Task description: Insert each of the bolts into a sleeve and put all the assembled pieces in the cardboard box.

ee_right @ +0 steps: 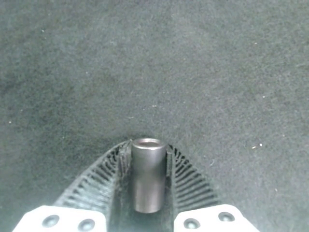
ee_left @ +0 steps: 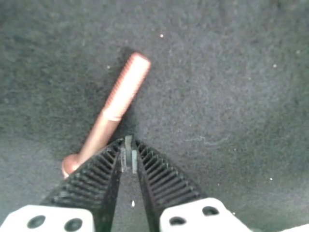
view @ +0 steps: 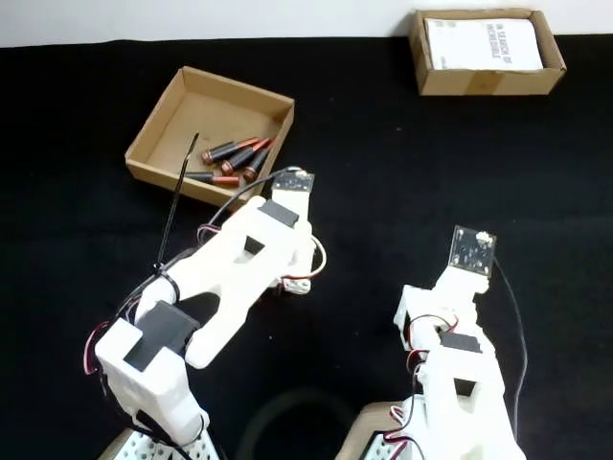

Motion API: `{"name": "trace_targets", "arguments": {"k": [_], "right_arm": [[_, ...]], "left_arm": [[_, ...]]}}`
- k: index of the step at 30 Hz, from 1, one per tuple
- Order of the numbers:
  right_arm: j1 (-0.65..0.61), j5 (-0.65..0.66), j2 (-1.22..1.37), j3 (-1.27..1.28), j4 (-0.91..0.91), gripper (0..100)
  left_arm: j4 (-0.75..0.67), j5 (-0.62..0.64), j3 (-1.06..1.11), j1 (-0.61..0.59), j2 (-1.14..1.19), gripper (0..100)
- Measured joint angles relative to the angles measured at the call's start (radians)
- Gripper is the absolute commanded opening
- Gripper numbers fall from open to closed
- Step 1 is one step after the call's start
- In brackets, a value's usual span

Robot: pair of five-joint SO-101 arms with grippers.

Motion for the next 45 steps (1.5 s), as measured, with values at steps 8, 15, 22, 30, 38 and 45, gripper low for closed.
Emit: {"name": "trace_targets", "arguments": {"k": [8,15,22,30,38,45], "right_arm": [[0.000,0.000,0.000,0.000,0.000,0.7],[0.000,0.000,0.000,0.000,0.000,0.7],[-0.002,0.000,0.000,0.055,-0.091,0.7],[-0.005,0.000,0.000,0.087,-0.150,0.7],[-0.005,0.000,0.000,0.089,-0.150,0.7],[-0.005,0.000,-0.002,0.089,-0.150,0.7]], "left_arm": [[0.000,0.003,-0.005,-0.098,0.000,1],[-0.011,0.003,-0.012,-0.267,0.003,1],[-0.034,0.002,-0.100,-0.331,0.006,1],[-0.035,0.109,-0.222,-0.331,0.020,1],[0.012,0.170,-0.252,-0.292,0.020,3],[0.230,0.377,-0.354,-0.250,0.020,20]]}}
